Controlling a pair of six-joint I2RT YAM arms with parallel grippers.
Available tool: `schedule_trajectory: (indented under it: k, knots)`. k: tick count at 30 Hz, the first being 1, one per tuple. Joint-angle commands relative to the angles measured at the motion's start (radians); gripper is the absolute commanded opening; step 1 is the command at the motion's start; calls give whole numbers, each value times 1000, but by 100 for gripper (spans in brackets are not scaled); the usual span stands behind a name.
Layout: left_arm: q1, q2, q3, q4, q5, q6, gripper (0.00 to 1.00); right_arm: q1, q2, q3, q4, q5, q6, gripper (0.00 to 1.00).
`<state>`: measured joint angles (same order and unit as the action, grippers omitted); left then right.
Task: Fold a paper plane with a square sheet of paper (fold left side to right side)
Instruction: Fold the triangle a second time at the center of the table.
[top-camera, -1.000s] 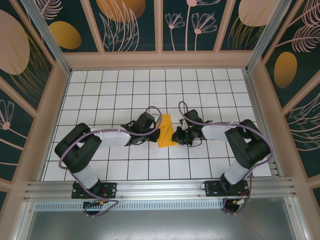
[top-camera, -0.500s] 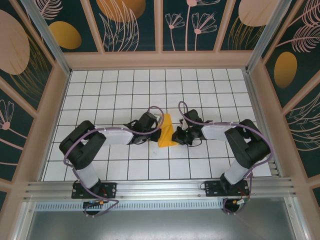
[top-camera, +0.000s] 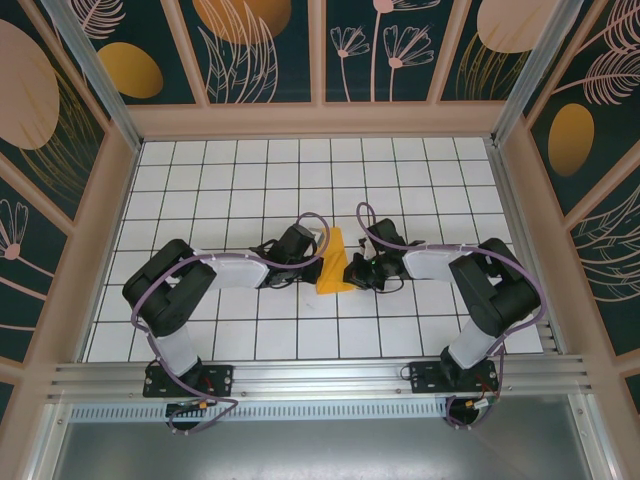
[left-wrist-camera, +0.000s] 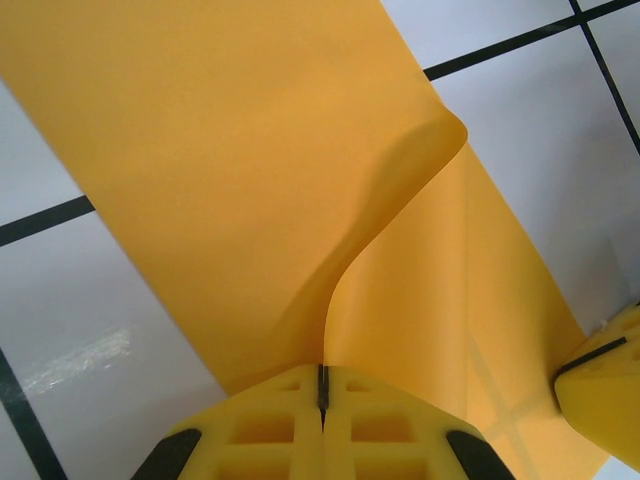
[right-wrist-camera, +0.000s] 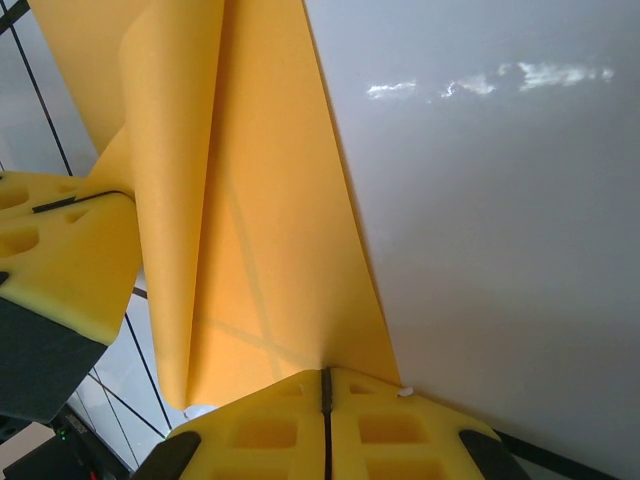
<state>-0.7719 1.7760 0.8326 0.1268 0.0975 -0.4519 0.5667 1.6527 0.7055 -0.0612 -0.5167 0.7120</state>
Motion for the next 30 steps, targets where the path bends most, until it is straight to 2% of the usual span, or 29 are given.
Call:
schedule_trajectory:
  k: [1, 16, 30]
  knots:
    - [5, 22, 20, -1, 5, 15, 0, 12, 50, -9, -75, 53, -16, 9]
    - [5, -36, 28, -6, 24, 28, 0, 12, 63, -1, -79, 57, -24, 10]
    - [6, -6, 31, -12, 16, 32, 0, 12, 64, 0, -83, 58, -25, 10]
